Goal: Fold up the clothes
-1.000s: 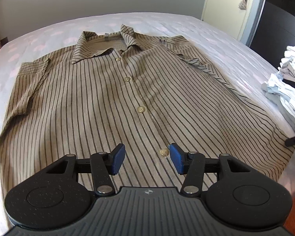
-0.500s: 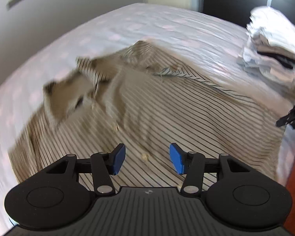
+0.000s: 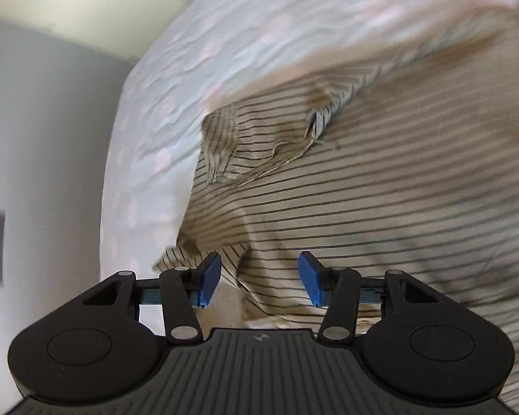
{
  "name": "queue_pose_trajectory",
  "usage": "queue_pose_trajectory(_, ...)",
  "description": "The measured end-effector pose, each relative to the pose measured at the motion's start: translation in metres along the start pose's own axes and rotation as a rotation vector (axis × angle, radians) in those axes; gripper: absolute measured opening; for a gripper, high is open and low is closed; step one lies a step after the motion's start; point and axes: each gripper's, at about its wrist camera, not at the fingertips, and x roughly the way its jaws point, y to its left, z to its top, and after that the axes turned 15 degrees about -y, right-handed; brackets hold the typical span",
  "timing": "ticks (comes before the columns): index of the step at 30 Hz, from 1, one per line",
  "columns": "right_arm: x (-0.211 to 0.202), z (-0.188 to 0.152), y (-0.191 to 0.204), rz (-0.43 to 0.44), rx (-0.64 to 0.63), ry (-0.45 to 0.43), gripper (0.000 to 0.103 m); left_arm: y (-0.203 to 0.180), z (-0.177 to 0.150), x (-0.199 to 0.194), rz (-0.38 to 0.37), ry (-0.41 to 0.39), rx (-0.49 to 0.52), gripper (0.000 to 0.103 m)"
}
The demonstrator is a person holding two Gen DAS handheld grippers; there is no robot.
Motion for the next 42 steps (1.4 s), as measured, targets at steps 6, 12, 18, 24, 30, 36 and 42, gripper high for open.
queue_pose_trajectory(6, 0.010, -0.004, -0.009, 0.029, 0.053, 0.008, 0.009, 0.011, 0.005, 0.076, -0.112, -0.065, 0.359, 0.046)
queue_pose_trajectory(12, 0.017, -0.005, -0.010, 0.034, 0.055, 0.008, 0.008, 0.038, 0.027, 0.150, -0.180, -0.117, 0.589, 0.042)
queue_pose_trajectory(18, 0.020, -0.007, -0.018, 0.050, 0.126, 0.000, 0.007, 0.045, 0.063, 0.200, -0.278, -0.126, 0.712, 0.042)
queue_pose_trajectory(24, 0.021, -0.009, -0.022, 0.068, 0.168, -0.007, 0.007, 0.024, 0.078, 0.221, -0.379, -0.095, 0.852, 0.042)
queue_pose_trajectory(30, 0.020, -0.010, -0.028, 0.087, 0.203, -0.018, 0.007, 0.001, 0.074, 0.235, -0.427, -0.023, 1.027, 0.041)
queue_pose_trajectory(36, 0.020, -0.010, -0.030, 0.097, 0.206, -0.019, 0.007, -0.018, 0.069, 0.244, -0.444, 0.080, 1.108, 0.026)
queue_pose_trajectory(42, 0.018, -0.010, -0.031, 0.098, 0.196, -0.036, 0.005, -0.015, 0.051, 0.235, -0.387, 0.080, 1.047, 0.002)
